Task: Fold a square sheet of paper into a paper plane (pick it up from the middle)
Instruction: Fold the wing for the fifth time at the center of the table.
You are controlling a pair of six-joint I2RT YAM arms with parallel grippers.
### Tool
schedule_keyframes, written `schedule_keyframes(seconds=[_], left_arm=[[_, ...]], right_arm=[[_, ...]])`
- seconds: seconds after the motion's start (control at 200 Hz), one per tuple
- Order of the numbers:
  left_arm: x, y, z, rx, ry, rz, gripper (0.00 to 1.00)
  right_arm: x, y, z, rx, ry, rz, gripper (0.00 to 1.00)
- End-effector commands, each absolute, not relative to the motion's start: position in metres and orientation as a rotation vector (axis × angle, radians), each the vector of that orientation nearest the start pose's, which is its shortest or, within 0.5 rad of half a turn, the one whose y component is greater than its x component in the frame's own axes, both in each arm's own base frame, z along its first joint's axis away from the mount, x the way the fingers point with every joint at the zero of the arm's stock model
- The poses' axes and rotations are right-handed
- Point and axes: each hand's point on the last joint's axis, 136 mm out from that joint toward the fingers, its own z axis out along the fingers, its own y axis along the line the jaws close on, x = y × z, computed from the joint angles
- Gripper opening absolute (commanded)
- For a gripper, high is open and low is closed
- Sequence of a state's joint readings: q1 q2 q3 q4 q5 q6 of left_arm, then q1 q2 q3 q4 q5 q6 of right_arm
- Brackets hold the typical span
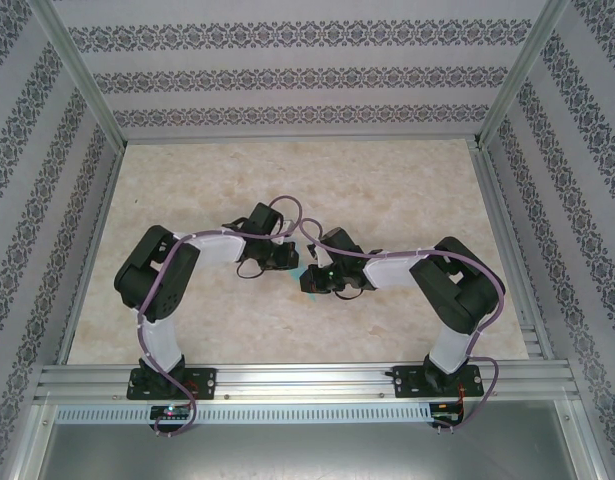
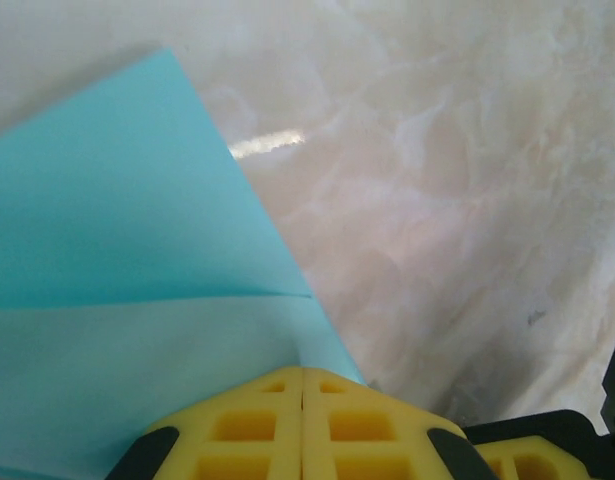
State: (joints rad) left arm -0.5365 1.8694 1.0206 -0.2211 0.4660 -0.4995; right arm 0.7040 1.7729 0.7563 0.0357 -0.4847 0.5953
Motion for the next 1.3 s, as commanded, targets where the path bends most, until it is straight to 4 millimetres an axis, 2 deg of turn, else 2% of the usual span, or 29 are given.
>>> schedule_keyframes(seconds=[0.0,0.215,0.709,1.034,1.129,1.294], left_arm=[[0.322,-0.266,0.019,0.275,2.806,-0.887,0.07],[0.332,-0.259,0.021,0.280,2.794,-0.889,0.07],[0.345,-0.226,-0.008,0.175,2.811,-0.859,0.07],[0.379,-0.192,-0.001,0.003,2.765,-0.794,0.07],[0.386,-0.187,0.002,-0.052,2.735,-0.814,0.07],[0.394,-0.177,-0.004,-0.123,2.723,-0.769,0.07]], right_arm=[[0.179,0.238,-0.067,-0.275,3.129,0.698,0.07],[0.179,0.239,-0.069,-0.277,3.136,0.693,0.07],[0.172,0.232,-0.074,-0.269,3.165,0.668,0.07],[0.164,0.222,-0.078,-0.258,3.187,0.628,0.07],[0.165,0.223,-0.077,-0.252,3.183,0.632,0.07],[0.166,0.224,-0.077,-0.227,3.178,0.648,0.07]])
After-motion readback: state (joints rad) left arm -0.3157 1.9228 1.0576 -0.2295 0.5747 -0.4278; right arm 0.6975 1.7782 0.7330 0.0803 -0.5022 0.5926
